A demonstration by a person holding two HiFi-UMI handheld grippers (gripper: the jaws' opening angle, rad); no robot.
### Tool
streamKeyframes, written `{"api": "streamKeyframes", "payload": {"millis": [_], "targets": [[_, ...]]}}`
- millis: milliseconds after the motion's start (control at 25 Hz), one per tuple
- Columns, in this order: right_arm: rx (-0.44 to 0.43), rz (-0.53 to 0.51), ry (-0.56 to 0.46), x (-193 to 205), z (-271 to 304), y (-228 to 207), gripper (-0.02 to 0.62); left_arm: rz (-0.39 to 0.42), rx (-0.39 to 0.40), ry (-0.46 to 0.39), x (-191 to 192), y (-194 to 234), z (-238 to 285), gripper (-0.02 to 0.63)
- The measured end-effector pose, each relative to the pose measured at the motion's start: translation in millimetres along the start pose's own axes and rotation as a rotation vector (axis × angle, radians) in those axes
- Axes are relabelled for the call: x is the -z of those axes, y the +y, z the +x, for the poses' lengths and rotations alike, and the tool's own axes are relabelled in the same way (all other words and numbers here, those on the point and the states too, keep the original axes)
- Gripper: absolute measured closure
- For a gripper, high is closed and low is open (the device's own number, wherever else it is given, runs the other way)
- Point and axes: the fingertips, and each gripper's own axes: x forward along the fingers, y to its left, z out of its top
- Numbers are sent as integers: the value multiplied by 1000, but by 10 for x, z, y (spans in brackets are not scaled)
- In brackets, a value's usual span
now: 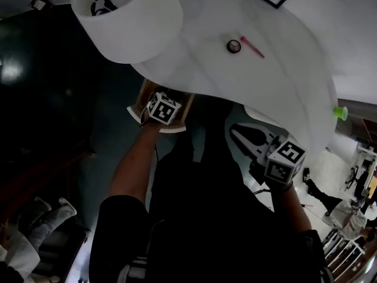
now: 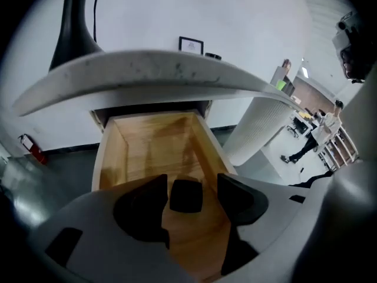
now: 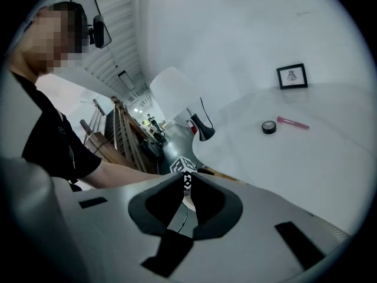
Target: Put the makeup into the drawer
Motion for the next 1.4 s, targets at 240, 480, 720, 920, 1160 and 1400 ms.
{"api": "streamKeyframes", "payload": {"millis": [240,480,720,920,1160,1400], "targets": [[-27,-61,-16,-139,-10,117,578,-67,-2,-45,44,-238,-338,348],[-33,-60,-58,-261,-95,175,578,-131,-56,-130,-6,-338,-796,399],[-91,-91,-57,-359,-78,236,578,-148,-109,-212,-219,-384,-1293,453],[-144,-135,-38,-567,-48,167,578,-180,-193,-273,-488,-370,-1632,500],[-201,-168,-78,-901,-126,80,578,-180,-212,-357,-978,-554,-1947,545],[-198,-153,-112,-1135,-374,-283,578,-152,-281,-446,-1626,-597,-2175,574]]}}
